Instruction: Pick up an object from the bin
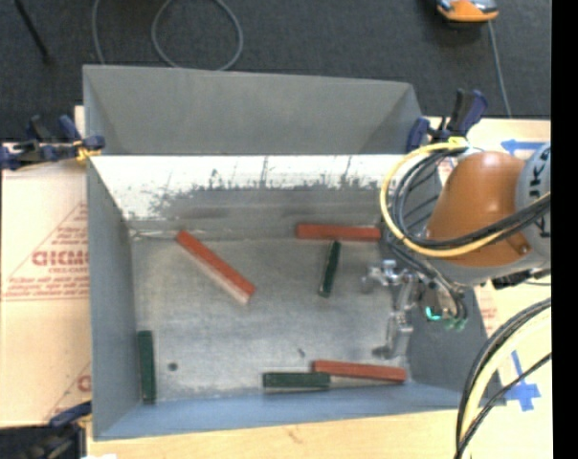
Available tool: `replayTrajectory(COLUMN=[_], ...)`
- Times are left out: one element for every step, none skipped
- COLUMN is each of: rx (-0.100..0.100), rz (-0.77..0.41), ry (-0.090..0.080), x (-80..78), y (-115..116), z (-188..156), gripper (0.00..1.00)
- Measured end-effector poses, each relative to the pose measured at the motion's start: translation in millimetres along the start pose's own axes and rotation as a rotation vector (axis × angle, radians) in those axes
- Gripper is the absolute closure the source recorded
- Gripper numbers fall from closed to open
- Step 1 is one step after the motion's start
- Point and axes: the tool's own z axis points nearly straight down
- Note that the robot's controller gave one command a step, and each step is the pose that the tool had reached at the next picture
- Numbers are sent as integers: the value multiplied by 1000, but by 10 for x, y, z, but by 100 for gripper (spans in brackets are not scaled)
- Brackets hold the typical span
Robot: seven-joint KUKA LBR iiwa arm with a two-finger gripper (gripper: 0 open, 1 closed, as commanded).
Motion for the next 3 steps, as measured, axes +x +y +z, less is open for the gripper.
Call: replayTrajectory(rx=[-4,-4,-5], rz=[-104,-61,27], ry=[-9,-14,-8], x=[-636,-856,-1296], y=[903,1538,2367], z=[507,139,600], gripper=[0,0,0])
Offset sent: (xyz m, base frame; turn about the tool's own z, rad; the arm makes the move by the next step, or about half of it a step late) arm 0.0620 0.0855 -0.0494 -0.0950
